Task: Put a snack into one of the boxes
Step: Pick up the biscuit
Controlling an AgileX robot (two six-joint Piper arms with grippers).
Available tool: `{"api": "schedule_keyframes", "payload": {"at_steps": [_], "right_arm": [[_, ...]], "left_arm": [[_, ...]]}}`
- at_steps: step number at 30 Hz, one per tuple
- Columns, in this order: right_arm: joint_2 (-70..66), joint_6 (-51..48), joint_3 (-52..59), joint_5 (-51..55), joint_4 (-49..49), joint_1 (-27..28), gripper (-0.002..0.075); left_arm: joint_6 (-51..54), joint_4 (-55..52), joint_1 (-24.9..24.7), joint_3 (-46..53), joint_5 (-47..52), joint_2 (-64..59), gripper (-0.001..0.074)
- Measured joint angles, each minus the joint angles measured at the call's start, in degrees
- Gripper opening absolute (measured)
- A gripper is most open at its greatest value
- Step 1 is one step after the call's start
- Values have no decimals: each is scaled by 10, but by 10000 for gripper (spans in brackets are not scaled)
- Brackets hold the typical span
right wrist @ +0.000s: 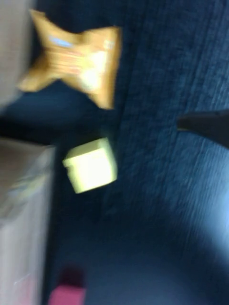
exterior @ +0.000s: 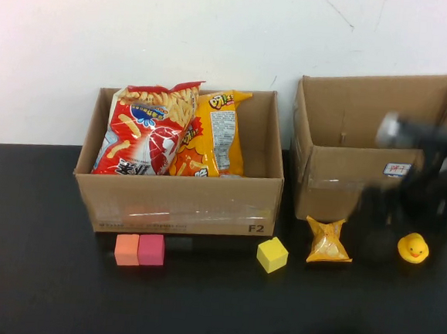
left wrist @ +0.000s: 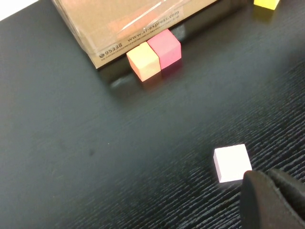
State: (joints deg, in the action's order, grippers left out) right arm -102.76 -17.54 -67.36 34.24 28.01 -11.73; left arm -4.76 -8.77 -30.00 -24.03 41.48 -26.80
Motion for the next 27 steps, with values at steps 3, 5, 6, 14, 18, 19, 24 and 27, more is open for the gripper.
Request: {"api": "schedule_keyframes", "payload": {"at_steps": [3,5,6,14,18,19,24,27], "right_arm": [[0,-16,93,-114,14,-32,591],[0,-29,156,-222,23,-62,591],[0,-33,176,-265,25,-75,591],[-24,-30,209,-506,56,-142,591],[-79,-25,162,-494,75,-142,591],[-95,-24,148,-485,77,-142,591],[-164,-24,97,-468,83,-142,591],[-193,-24,75,-468,88,-142,591]], "left_arm": [[-1,0,0,13,-7,0,-1],[-1,0,0,23,-17,0,-1],[-1,1,0,27,-20,0,-1],[-1,1,0,28,-28,0,-1],[-1,1,0,28,-29,0,-1],[-1,1,0,28,-29,0,-1],[-2,1,0,28,-29,0,-1],[-3,1,0,28,-29,0,-1]]}}
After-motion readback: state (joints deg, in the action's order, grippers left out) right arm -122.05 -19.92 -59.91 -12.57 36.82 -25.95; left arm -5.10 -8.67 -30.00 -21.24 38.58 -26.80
